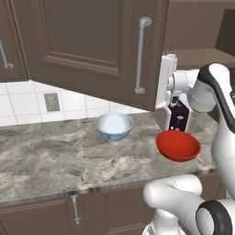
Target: Open the cabinet. Pick the bowls from the counter and place them in the cabinet. Then close the cabinet.
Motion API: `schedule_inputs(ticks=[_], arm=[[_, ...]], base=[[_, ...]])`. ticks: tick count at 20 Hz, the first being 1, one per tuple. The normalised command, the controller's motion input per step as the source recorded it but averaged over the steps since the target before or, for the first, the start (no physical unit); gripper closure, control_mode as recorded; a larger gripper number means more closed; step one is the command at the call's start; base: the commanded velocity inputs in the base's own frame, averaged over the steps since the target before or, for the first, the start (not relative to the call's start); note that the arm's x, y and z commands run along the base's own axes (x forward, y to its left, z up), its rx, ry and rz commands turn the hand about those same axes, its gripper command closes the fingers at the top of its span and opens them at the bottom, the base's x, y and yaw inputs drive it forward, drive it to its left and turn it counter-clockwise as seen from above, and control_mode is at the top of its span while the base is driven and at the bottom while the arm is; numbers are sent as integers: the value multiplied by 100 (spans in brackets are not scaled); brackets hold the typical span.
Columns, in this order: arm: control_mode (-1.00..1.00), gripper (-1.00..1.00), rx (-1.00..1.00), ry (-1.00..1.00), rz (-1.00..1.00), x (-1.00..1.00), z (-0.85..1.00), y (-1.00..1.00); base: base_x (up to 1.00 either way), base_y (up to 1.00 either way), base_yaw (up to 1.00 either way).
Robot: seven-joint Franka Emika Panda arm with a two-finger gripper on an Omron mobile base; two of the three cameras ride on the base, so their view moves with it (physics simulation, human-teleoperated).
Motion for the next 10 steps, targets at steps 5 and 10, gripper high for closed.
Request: schedule_inputs(ticks=[5,10], arm=[[-100,-100,3,7,10,-46,-1,89],[-100,-100,0,2,4,-64,0,98]], base=[[0,0,0],[0,0,0]])
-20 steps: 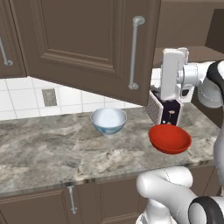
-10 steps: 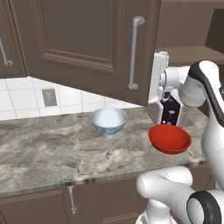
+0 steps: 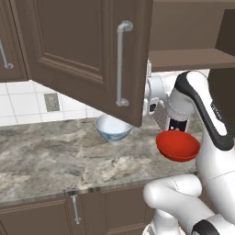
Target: Open the cabinet. Pick the bowls from the counter and place them in the cabinet. Then close the cabinet.
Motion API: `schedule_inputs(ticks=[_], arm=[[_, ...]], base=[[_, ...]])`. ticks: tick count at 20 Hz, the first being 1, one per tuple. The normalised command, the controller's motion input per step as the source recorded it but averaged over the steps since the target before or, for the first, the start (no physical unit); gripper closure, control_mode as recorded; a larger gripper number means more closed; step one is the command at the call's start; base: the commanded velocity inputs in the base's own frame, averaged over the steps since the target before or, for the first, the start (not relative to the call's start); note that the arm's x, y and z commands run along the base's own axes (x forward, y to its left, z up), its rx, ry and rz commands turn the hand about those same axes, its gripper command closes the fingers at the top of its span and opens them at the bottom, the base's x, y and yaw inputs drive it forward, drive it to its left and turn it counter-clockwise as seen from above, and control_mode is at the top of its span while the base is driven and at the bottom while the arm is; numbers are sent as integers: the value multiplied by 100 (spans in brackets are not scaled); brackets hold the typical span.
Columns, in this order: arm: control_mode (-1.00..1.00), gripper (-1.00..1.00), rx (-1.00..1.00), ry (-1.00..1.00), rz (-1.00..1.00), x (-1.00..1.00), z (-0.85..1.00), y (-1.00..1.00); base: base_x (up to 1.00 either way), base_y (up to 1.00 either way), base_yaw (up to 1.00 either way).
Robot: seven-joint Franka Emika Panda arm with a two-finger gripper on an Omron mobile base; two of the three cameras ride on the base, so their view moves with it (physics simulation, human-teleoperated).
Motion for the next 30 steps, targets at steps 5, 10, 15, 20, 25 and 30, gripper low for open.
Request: schedule_inputs(ticks=[5,10,15,20,25,30], arm=[[-100,-100,0,0,0,-37,0,85],[-100,-100,0,0,0,-12,-2,60],[-100,-100,0,1,0,-15,-1,37],[-100,-100,-2,-6,0,-25,0,-1],[-100,-100,-14,-7,-5,-46,0,-39],[-100,-100,-12,-8,-10,-24,8,-74]], base=[[0,0,0],[0,0,0],[0,0,0],[0,0,0],[0,0,0],[0,0,0]])
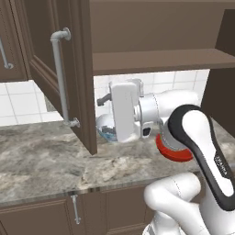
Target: Open the cabinet. Pick the bowls from the counter and place them in the cabinet. Then close the cabinet.
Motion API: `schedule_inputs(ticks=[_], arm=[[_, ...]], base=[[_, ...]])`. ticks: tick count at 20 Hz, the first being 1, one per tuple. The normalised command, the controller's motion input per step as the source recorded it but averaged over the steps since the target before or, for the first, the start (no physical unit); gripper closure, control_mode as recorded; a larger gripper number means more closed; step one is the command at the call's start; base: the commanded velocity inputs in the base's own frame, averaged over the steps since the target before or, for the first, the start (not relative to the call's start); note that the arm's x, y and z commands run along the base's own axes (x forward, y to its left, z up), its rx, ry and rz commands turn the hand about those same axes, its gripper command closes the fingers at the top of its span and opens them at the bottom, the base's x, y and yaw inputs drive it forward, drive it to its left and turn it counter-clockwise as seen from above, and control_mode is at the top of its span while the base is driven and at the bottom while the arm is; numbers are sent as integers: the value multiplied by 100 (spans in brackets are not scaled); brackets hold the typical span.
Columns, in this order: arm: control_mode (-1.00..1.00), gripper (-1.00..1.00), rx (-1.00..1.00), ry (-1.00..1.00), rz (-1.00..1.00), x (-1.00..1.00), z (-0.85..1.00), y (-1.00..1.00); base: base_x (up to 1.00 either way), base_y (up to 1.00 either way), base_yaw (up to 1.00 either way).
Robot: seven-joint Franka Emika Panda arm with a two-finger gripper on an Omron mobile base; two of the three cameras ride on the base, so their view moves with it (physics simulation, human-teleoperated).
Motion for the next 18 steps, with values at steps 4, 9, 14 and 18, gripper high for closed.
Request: schedule_inputs(ticks=[4,9,14,18], arm=[[-100,-100,-19,-3,-25,-16,0,-58],[-100,-100,-27,-3,-38,-2,-7,-33],[-100,-100,-26,1,-34,14,-26,-32],[-100,-100,-22,19,-14,9,-25,-49]], base=[[0,0,0],[0,0,0],[0,0,0],[0,0,0]])
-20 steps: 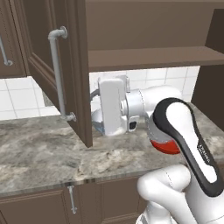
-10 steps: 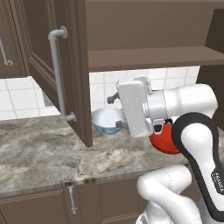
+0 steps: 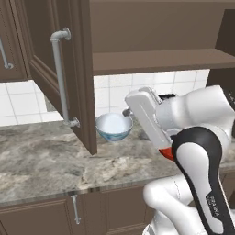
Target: Open the cabinet. Pick the bowls from the counter and place them in the cabinet. Then close the cabinet.
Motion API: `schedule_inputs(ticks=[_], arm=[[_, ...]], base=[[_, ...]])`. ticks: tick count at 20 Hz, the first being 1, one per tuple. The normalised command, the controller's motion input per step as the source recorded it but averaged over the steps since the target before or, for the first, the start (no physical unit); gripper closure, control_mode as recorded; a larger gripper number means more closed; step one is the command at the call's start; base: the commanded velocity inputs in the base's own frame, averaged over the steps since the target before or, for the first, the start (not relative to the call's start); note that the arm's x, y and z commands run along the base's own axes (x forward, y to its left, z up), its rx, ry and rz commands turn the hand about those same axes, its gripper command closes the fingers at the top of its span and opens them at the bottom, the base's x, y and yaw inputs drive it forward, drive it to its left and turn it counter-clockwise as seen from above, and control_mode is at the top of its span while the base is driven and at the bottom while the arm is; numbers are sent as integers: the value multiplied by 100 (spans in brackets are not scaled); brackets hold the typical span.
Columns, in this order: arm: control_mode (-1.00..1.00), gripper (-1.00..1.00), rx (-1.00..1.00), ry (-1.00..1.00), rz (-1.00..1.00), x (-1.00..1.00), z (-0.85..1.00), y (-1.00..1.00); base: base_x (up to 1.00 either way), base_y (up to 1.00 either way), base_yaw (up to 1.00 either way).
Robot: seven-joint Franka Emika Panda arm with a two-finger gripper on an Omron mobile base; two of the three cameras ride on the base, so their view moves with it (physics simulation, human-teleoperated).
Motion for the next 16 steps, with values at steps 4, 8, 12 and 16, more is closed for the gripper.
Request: schedule_inputs(ticks=[4,8,12,16], arm=[[-100,-100,-7,19,-15,2,-9,-70],[-100,-100,-5,21,-8,3,-16,-71],[-100,-100,-9,19,-9,1,-21,-62],[-100,-100,-12,11,-2,0,-25,-55]], base=[[0,0,0],[0,0,0],[0,0,0],[0,0,0]])
